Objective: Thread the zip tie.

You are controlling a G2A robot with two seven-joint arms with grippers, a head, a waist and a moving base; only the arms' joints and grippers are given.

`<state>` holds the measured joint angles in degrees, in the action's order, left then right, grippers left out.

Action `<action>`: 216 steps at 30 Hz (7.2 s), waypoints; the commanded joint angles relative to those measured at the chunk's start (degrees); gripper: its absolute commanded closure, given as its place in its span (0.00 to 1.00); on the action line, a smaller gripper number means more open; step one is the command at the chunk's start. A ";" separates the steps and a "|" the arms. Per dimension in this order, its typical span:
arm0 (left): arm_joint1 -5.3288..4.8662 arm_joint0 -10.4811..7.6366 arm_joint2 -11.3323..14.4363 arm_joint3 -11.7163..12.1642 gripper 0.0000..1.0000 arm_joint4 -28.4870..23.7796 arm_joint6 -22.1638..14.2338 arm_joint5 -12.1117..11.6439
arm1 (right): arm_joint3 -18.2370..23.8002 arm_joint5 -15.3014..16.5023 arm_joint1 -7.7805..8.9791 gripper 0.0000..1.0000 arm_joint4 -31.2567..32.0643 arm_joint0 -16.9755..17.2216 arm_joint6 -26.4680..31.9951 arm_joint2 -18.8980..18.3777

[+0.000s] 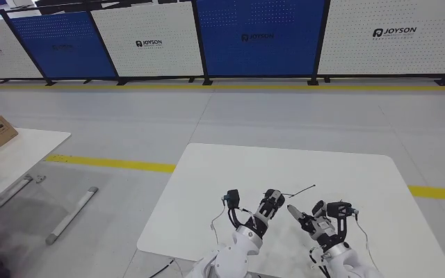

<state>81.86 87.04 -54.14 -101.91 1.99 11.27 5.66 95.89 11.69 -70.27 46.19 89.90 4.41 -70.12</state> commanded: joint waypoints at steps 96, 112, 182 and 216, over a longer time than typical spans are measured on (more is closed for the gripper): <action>-0.10 1.52 2.49 0.40 1.00 4.65 1.01 -3.72 | 3.23 3.65 0.06 0.74 1.15 0.50 1.78 0.31; 0.06 0.98 3.02 1.74 1.00 5.13 1.51 -3.28 | 2.97 3.62 0.04 1.00 0.36 0.33 1.58 0.03; 0.18 0.49 4.11 2.91 0.90 9.74 1.69 -2.72 | 2.76 1.14 -0.16 1.00 2.13 -0.24 2.09 0.74; 0.14 1.05 3.50 1.76 1.00 8.67 1.62 -2.86 | 2.79 0.37 -0.28 1.00 1.09 -0.54 3.39 0.52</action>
<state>81.97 88.12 -50.55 -100.02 10.98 12.81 2.74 98.69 12.05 -70.55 47.33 89.39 7.69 -69.61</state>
